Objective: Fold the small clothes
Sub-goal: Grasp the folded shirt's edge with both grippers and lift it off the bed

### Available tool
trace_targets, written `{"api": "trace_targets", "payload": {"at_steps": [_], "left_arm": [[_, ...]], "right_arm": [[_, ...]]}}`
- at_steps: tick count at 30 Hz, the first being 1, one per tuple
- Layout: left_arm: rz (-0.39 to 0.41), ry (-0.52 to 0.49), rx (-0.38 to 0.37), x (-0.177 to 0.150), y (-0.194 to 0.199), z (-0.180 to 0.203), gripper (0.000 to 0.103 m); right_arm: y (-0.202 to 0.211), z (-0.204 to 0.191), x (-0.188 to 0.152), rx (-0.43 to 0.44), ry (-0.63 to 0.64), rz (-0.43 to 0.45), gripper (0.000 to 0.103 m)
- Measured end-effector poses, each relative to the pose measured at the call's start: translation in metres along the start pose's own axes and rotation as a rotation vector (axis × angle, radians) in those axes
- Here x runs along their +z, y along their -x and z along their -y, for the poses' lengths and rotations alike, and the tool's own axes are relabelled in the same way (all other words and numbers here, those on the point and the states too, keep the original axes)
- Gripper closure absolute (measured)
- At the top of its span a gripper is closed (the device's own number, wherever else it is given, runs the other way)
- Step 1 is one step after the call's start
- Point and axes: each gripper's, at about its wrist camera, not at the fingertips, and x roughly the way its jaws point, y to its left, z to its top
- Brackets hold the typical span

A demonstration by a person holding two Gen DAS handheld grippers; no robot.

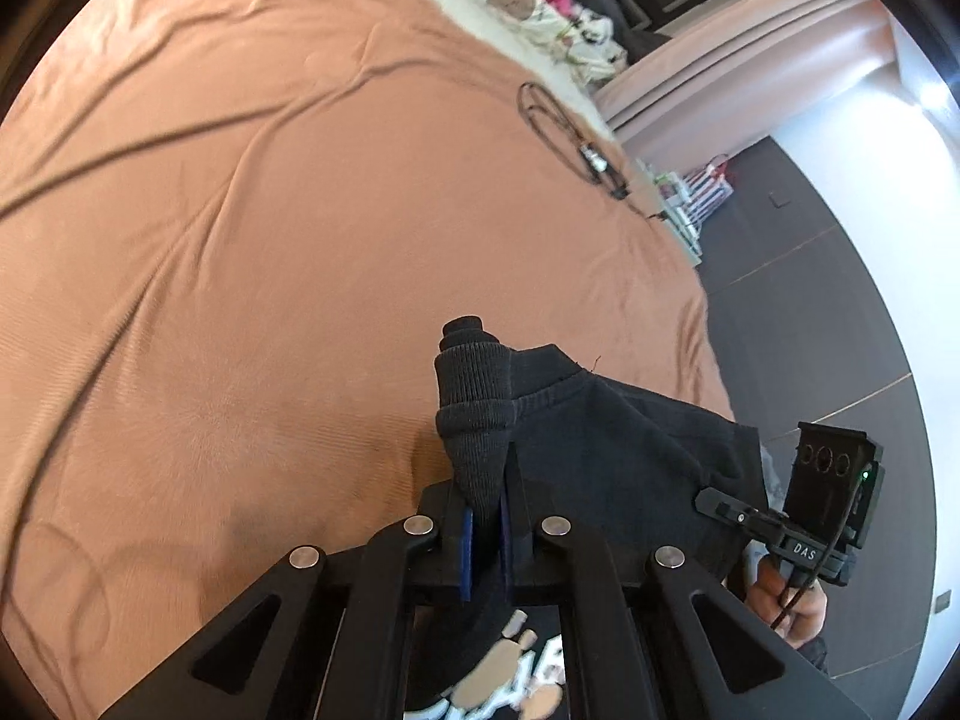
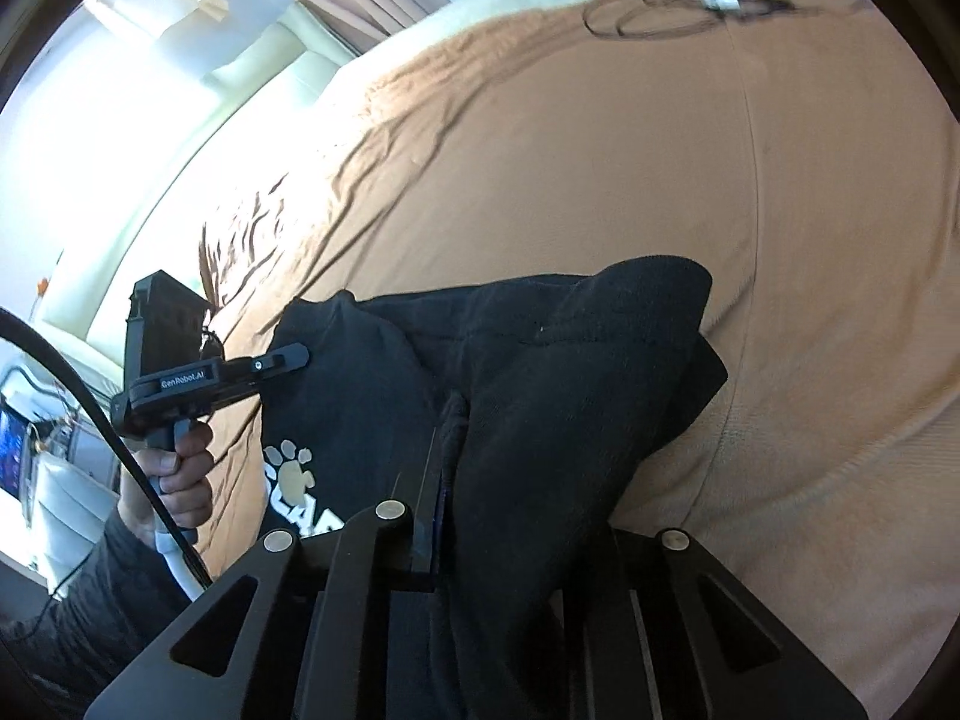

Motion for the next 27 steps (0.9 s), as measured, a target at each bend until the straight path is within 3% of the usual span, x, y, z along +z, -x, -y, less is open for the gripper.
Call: {"api": "trace_targets", "payload": {"at_steps": [7, 20, 27], "left_arm": [[0.069, -0.046, -0.024, -0.013, 0.051, 0.033, 0.097], [0.191, -0.112, -0.048, -0.050, 0.159, 0.098, 0.097], [0.262, -0.147, -0.055, -0.070, 0.215, 0.125, 0.097]], "right_arm": [[0.043, -0.067, -0.029, -0.045, 0.086, 0.074, 0.092], [0.183, -0.153, -0.112, -0.059, 0.228, 0.227, 0.092], [0.237, -0.204, -0.153, -0.044, 0.288, 0.291, 0.092]]}}
